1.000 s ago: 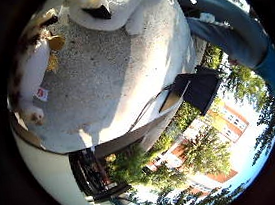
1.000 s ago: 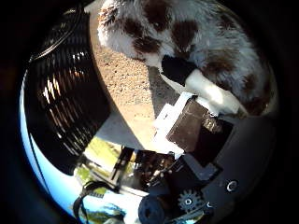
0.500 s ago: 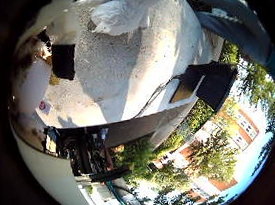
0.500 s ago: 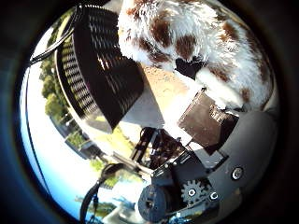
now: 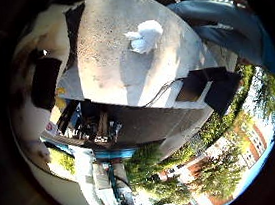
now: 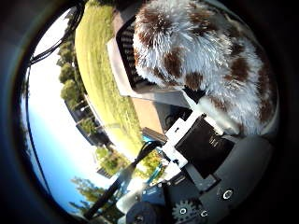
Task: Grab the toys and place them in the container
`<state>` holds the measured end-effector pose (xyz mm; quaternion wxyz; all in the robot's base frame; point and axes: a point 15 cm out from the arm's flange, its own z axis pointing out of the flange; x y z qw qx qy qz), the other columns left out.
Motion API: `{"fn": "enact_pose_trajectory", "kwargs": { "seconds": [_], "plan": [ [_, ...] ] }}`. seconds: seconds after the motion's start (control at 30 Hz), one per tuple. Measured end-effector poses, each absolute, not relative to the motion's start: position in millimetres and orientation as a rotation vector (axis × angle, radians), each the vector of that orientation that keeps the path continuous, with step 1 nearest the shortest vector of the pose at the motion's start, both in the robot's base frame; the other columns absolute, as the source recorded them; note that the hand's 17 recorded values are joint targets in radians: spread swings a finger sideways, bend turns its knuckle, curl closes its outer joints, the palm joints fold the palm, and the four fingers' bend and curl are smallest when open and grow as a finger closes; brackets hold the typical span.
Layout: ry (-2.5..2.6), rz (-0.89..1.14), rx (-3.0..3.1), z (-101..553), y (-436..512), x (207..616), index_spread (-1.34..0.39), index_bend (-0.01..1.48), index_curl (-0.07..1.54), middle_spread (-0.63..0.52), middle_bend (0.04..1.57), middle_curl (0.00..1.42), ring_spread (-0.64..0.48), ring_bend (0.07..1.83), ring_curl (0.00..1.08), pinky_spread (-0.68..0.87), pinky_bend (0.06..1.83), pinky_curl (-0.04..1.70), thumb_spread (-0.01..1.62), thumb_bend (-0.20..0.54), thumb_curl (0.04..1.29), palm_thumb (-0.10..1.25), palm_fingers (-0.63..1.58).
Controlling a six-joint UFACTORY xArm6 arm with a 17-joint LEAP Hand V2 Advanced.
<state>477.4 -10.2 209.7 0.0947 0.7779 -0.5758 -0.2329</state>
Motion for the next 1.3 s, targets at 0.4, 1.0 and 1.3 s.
{"fn": "enact_pose_trajectory", "kwargs": {
  "seconds": [0.4, 1.0, 1.3],
  "plan": [
    [-1.511, -0.741, 2.479, 215.9, 127.8, 468.5, -1.04, 0.52, 1.26, -0.18, 1.41, 1.06, -0.1, 1.65, 0.82, 0.21, 1.41, 1.15, 1.11, -0.02, 0.86, 0.97, 0.59],
    [-1.662, -0.532, 2.523, 121.6, 187.2, 525.5, -0.88, 0.35, 1.24, -0.1, 0.85, 0.79, 0.07, 1.33, 0.67, 0.27, 1.18, 1.06, 1.15, -0.039, 0.68, 0.81, -0.01],
    [-1.613, -0.591, 2.522, 121.7, 157.9, 520.7, -0.57, 0.1, 0.83, 0.02, 0.33, 0.47, 0.21, 0.76, 0.37, 0.4, 0.8, 0.79, 1.13, -0.027, 0.58, 0.82, -0.13]
  ]
}}
